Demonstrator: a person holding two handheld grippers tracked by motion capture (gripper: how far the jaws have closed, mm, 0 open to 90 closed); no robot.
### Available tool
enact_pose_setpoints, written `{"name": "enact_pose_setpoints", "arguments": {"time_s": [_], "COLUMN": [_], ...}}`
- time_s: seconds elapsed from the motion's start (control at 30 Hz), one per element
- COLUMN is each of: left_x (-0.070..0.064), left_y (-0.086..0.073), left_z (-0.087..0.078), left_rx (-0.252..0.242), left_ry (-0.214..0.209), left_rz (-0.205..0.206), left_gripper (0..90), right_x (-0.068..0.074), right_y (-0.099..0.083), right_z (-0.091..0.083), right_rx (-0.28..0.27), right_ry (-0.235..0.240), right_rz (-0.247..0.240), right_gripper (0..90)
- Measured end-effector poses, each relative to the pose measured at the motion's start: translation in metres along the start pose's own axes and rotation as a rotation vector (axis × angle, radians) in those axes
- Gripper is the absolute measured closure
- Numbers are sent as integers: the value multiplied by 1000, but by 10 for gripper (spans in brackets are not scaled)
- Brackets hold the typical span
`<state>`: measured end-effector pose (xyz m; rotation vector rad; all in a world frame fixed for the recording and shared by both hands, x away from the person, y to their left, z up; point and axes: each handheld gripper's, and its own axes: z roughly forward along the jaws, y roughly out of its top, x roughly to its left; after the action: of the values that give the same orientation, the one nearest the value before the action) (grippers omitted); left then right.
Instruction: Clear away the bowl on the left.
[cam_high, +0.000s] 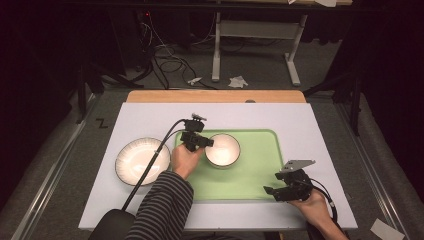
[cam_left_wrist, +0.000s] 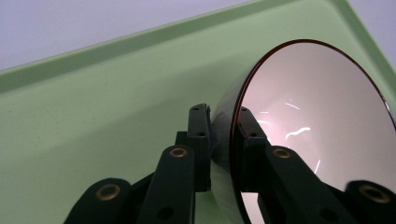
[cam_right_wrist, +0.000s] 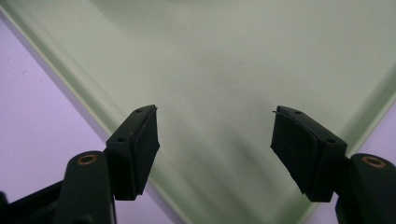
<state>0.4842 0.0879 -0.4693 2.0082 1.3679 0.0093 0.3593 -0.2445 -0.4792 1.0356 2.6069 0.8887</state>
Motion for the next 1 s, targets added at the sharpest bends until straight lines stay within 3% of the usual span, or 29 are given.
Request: {"name": "enact_pose_setpoints", "arguments": {"time_s": [0.23, 0.37, 0.53, 0.67, 1.0], "left_x": [3, 7, 6, 5, 10], "left_y": [-1, 0, -1, -2, -7], "left_z": [3, 4, 3, 0, -21], "left_rx": [-1, -7, -7, -13, -37], "left_ry": [11, -9, 3, 21, 39], "left_rz": [-9, -41, -22, -20, 12], "left_gripper": [804, 795, 782, 638, 483], "right_x": [0, 0, 0, 0, 1], "right_y": [0, 0, 0, 0, 0], "right_z": [0, 0, 0, 0, 0], "right_rx": [-1, 1, 2, -2, 1], "right_ry": [3, 0, -1, 3, -1], "right_rz": [-4, 0, 1, -2, -4], "right_gripper": [334, 333, 334, 334, 334]}}
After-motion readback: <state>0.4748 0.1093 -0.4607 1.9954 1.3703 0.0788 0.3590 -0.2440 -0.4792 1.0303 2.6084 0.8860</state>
